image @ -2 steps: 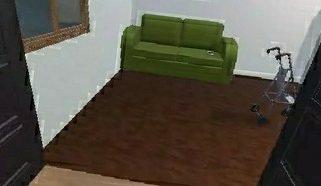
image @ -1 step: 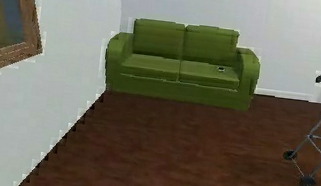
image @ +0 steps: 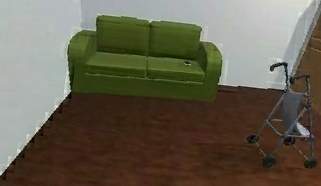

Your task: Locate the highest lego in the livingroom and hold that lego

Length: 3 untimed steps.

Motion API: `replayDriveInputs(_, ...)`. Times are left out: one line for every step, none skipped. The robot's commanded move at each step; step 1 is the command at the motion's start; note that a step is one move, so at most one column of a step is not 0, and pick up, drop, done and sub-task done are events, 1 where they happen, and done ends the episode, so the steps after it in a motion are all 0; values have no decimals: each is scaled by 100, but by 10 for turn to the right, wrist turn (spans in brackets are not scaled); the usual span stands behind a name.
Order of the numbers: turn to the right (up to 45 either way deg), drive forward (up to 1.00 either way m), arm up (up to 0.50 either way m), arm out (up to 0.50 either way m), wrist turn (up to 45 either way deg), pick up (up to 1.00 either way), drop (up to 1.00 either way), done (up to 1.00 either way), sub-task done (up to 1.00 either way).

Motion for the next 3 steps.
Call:
replayDriveInputs(0,35,0,0,0,0,0,0,0)
replayDriveInputs(450,0,0,0,0,0,0,0,0)
replayDriveInputs(0,30,0,0,0,0,0,0,0)
